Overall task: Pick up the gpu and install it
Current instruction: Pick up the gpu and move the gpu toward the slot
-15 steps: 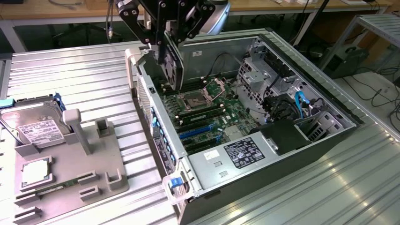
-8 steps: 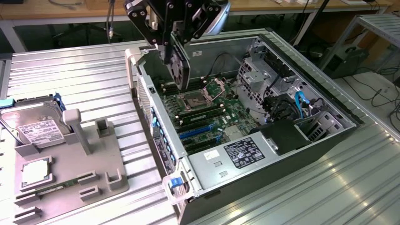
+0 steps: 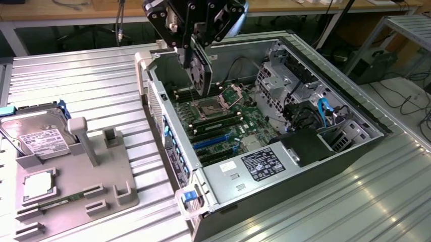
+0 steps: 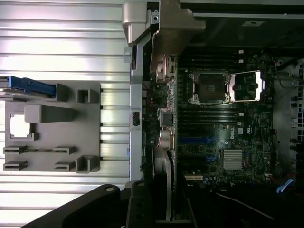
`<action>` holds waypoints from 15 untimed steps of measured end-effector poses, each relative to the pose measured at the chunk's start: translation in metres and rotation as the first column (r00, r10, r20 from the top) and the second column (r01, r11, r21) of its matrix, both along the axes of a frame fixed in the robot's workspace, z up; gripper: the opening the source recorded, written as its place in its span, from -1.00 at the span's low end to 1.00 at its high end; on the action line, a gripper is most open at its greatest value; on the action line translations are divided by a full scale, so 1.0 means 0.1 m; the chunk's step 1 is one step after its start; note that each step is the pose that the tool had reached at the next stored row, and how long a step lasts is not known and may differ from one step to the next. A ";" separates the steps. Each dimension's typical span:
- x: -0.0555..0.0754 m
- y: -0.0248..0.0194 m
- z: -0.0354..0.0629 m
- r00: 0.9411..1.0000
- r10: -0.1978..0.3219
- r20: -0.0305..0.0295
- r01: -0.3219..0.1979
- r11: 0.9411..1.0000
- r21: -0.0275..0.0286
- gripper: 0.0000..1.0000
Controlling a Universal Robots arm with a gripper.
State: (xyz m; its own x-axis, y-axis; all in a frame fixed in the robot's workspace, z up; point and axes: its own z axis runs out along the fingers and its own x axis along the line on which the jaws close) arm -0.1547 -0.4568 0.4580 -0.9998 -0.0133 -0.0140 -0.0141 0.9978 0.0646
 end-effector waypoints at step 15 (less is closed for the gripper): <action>0.16 0.000 -0.014 1.000 0.000 0.000 0.000 1.000 0.000 -0.45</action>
